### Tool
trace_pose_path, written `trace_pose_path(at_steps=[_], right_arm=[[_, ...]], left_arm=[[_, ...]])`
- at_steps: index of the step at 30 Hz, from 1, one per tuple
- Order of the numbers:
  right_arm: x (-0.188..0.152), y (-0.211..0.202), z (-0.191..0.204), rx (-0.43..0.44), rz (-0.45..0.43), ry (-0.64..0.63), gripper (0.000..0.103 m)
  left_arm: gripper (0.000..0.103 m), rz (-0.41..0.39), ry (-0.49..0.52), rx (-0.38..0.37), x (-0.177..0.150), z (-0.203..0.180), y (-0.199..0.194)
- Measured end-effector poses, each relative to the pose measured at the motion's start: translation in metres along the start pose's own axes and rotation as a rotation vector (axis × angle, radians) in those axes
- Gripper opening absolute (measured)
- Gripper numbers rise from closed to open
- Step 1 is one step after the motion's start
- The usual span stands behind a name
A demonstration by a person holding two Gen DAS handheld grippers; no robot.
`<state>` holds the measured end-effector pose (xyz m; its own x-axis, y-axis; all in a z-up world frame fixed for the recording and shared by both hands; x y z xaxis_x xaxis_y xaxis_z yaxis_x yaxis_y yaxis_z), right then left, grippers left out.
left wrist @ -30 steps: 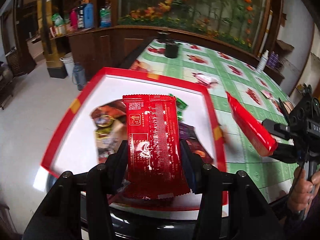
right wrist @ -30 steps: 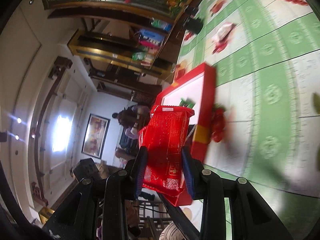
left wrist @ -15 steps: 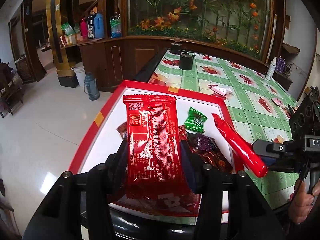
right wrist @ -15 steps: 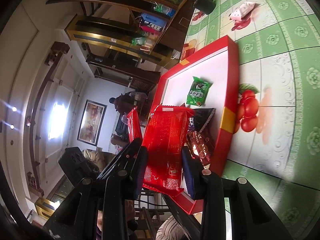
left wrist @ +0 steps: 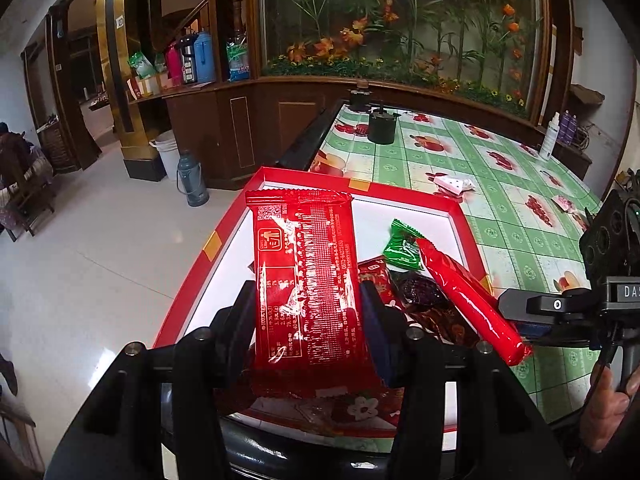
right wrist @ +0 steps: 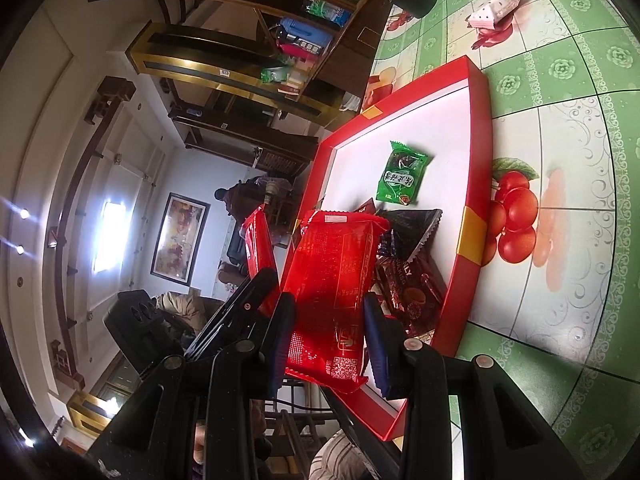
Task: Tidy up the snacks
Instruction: 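Carry both large red packets over the white tray, then lower both red packets into the tray and open both grippers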
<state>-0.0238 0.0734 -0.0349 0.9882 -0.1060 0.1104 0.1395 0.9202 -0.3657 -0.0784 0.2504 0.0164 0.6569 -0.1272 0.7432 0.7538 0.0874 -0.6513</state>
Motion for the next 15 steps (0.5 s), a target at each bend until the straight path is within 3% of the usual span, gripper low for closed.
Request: trace_pose_path(at_steps=[15], right_arm=[[0.005, 0.012, -0.004, -0.025, 0.007, 0.018, 0.034]], left_arm=[[0.049, -0.009, 0.042, 0.07, 0.004, 0.002, 0.008]])
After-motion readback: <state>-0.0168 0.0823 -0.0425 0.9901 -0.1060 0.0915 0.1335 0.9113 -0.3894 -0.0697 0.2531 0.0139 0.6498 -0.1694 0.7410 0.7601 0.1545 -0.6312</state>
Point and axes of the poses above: each gripper's, at about its wrist camera, not at the fingertips, and y roughly the way its jaws point, z to its left, x to its top, the point moved 3 cm from there along y, roughly the way its jaws point, and after that the axes turned 11 degrees about y, right-handed, at the moved point
